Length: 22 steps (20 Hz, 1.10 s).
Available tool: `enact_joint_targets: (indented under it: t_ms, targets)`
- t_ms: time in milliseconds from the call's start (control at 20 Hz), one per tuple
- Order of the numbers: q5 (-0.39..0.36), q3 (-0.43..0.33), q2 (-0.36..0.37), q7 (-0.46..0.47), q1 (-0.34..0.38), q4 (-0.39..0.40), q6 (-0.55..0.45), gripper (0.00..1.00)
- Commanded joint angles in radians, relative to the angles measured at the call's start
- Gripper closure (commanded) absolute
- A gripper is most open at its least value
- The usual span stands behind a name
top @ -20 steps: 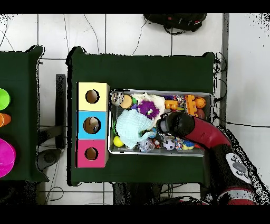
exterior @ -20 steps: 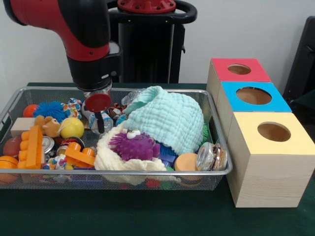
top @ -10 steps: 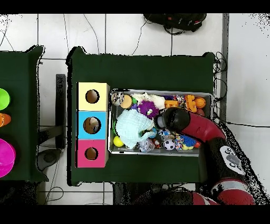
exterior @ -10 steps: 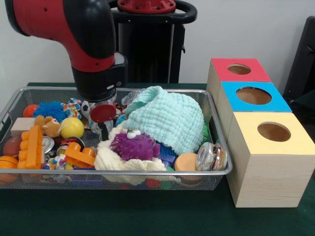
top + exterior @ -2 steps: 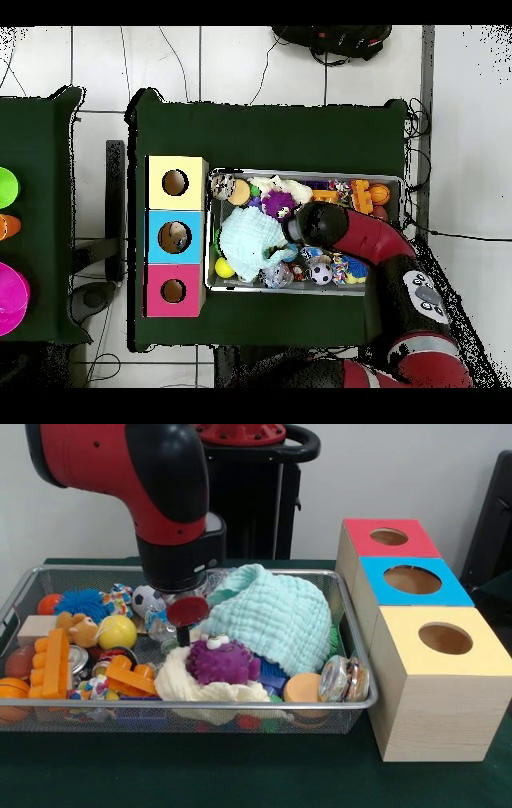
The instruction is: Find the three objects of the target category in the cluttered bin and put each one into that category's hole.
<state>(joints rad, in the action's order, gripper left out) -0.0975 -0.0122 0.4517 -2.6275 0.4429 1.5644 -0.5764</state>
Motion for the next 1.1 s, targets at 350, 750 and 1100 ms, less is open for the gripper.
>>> enact_joint_targets:
  t_ms: [350, 750, 1100]
  targets:
    - [0.000, -0.081, -0.058, 0.068, 0.008, -0.064, -0.106, 1.00]
    - [-0.006, -0.085, -0.084, 0.102, 0.041, -0.117, -0.141, 0.00]
    - [-0.005, -0.087, -0.099, 0.111, 0.050, -0.159, -0.184, 0.00]
